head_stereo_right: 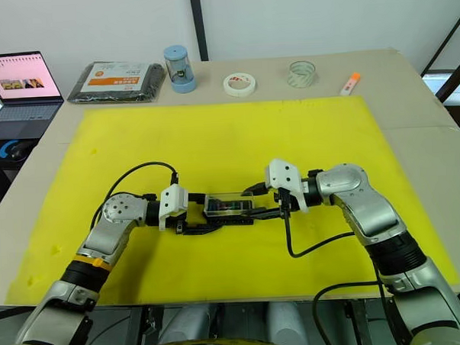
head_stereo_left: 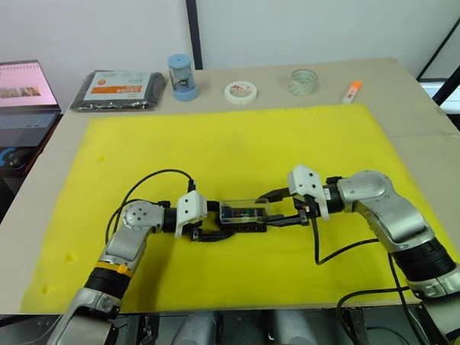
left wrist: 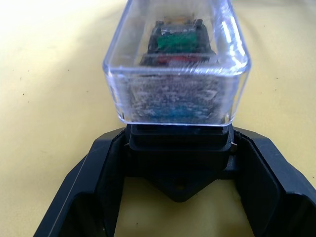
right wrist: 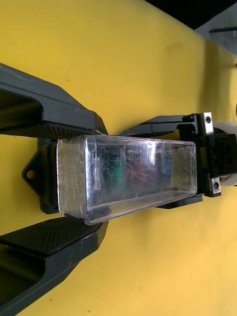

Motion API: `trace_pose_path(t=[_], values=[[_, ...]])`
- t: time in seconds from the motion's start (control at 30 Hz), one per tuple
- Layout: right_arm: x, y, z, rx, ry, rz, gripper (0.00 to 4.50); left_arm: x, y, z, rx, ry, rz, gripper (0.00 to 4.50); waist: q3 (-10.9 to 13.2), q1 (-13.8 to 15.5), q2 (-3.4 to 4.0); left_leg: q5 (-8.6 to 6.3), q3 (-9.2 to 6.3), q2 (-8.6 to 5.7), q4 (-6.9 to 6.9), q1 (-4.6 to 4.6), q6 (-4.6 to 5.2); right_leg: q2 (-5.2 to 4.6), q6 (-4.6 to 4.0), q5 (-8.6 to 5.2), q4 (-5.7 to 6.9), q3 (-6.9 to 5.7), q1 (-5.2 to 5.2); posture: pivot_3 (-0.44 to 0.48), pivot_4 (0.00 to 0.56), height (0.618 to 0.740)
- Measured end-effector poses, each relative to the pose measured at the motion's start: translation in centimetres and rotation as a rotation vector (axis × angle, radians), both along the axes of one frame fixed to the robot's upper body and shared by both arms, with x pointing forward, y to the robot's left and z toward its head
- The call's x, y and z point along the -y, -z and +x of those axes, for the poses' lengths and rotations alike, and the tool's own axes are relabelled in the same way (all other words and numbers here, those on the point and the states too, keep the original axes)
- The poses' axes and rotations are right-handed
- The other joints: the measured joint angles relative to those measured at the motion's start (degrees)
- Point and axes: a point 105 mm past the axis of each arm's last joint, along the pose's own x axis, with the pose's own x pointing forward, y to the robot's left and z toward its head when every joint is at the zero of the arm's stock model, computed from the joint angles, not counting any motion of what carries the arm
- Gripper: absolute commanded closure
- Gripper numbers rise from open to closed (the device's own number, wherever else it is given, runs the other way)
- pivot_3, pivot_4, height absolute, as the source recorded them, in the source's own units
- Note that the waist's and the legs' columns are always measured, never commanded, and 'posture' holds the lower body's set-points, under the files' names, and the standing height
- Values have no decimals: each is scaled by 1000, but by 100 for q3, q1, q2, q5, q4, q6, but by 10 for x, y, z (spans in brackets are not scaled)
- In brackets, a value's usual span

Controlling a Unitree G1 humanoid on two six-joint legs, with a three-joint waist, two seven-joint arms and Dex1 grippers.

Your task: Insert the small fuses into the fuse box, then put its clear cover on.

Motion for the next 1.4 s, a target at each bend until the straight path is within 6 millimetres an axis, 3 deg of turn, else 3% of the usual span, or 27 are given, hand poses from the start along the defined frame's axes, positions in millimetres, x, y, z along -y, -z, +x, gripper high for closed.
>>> trace_pose_path(t=[1.4], values=[[-2, 13, 4, -16, -4, -24, 2635, -1, 1, -1, 1, -3, 7, 1746, -1, -4, 0, 0, 0, 1, -1, 3, 0, 1, 0, 0, 1, 0, 1, 0, 150, 740]])
